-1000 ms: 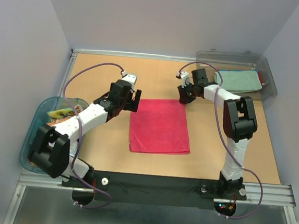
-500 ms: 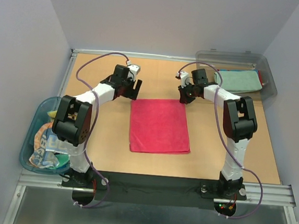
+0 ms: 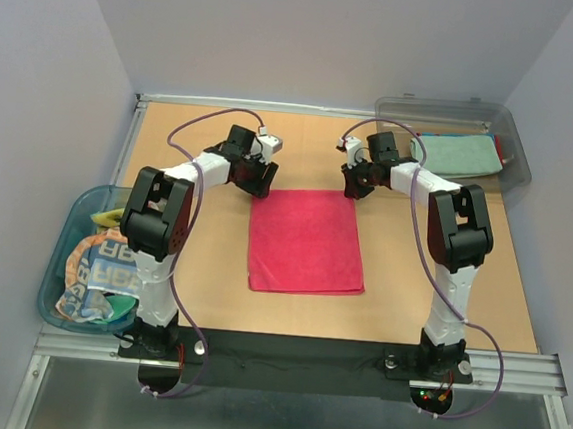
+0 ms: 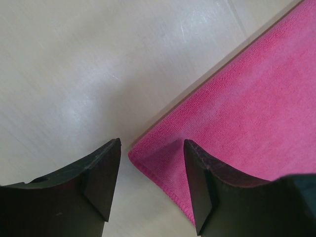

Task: Fold and stack the towels
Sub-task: Fold the towel

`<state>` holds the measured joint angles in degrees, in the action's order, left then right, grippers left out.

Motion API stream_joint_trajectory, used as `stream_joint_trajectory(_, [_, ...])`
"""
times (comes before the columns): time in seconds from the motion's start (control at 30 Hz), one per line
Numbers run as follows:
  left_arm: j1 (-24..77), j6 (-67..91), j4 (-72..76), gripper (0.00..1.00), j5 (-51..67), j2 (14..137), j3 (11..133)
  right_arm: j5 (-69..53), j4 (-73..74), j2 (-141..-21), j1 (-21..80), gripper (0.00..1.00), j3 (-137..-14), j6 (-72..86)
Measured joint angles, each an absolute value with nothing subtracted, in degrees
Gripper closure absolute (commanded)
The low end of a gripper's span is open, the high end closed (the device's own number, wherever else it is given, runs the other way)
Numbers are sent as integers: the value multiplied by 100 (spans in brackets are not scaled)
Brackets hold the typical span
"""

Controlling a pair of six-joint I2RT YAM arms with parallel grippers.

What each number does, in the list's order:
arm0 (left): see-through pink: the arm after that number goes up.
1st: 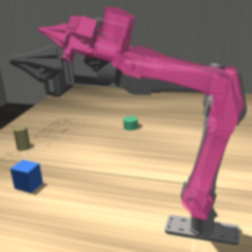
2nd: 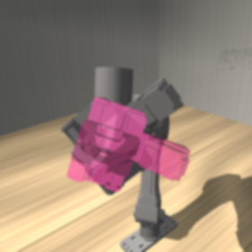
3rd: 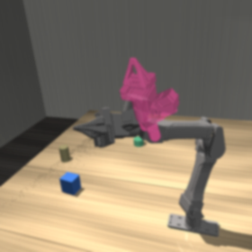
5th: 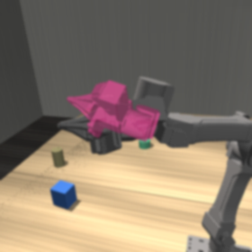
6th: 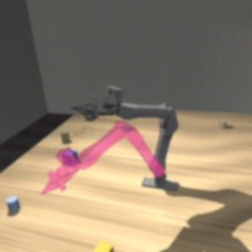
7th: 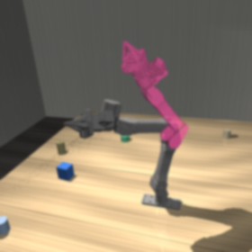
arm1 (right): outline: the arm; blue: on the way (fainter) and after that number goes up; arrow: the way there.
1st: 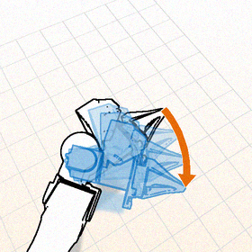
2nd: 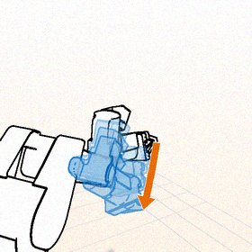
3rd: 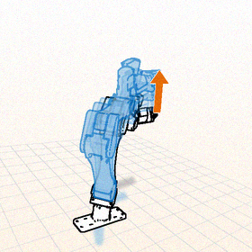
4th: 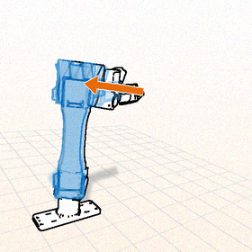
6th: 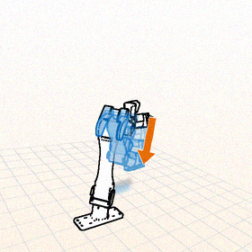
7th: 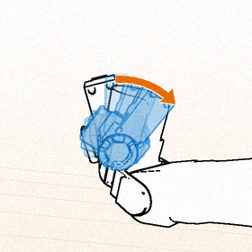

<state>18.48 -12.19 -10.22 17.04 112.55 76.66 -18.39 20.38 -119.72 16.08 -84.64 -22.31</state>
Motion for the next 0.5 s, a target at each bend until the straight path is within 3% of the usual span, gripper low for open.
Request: stream_joint_trajectory(0.5, [1712, -1343, -1157, 50, 1846, 11489, 7813, -1831, 2034, -11972, 1608, 99, -8460, -2231])
